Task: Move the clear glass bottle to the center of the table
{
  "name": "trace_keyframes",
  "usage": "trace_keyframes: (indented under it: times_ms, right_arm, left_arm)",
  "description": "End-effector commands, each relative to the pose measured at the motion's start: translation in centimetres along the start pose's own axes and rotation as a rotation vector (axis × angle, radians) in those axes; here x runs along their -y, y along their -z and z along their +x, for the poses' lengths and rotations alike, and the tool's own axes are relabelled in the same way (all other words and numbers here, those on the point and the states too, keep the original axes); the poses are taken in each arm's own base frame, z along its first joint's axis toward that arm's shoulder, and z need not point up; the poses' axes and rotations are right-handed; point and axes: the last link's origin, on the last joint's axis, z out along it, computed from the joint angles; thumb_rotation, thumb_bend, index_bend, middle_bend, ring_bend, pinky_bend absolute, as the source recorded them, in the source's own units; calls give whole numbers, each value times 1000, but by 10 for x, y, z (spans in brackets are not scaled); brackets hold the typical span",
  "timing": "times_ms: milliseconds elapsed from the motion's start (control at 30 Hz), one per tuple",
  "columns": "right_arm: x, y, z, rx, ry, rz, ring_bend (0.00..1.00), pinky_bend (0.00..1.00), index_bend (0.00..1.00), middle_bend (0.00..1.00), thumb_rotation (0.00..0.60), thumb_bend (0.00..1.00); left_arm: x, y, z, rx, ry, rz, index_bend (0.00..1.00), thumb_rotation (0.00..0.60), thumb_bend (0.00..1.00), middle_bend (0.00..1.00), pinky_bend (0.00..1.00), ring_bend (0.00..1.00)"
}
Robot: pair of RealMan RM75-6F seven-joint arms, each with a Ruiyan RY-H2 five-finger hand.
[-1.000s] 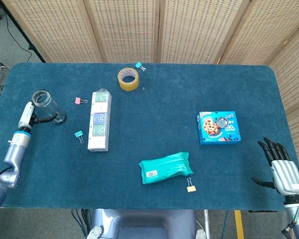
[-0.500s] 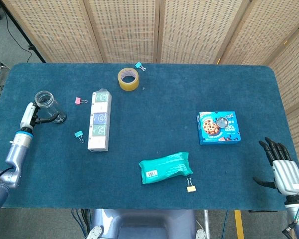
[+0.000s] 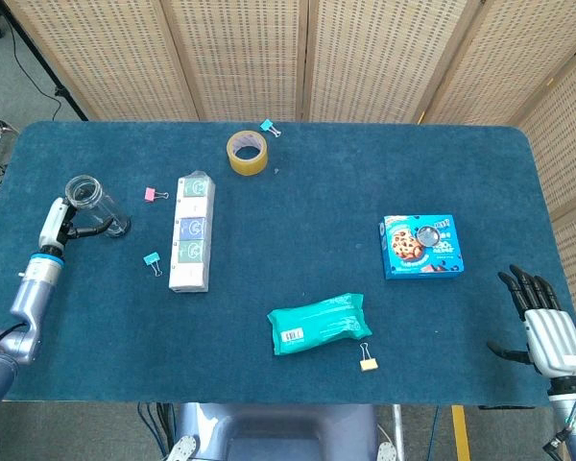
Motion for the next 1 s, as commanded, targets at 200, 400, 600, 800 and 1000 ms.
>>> trace_keyframes:
  times_ms: [200, 400, 600, 800, 1000]
  right_arm:
    - [1, -1, -1, 4, 0, 1, 0, 0, 0, 0, 600, 0]
    - [1, 0, -1, 4, 0, 0, 0, 0, 0, 0, 600, 0]
    - [1, -1, -1, 5, -1, 0, 0, 0, 0, 0, 600, 0]
    - [0, -1, -1, 7, -1, -4, 0, 0, 0, 0, 600, 0]
    - [-3, -3, 2, -3, -9, -18, 0, 0, 0, 0, 600, 0]
  left_arm:
    - [-8, 2, 6, 7, 28, -40, 347, 600, 481, 230, 299, 161]
    - [-25, 4, 5, 46, 59, -113, 347, 600, 481, 230, 299, 161]
    - [-60, 8, -10, 144, 105, -221, 346, 600, 481, 230, 299, 161]
    - [-98, 7, -49, 274, 79, -268, 347, 600, 470, 230, 299, 161]
    - [-138, 7, -102, 405, 109, -294, 347, 600, 458, 230, 299, 162]
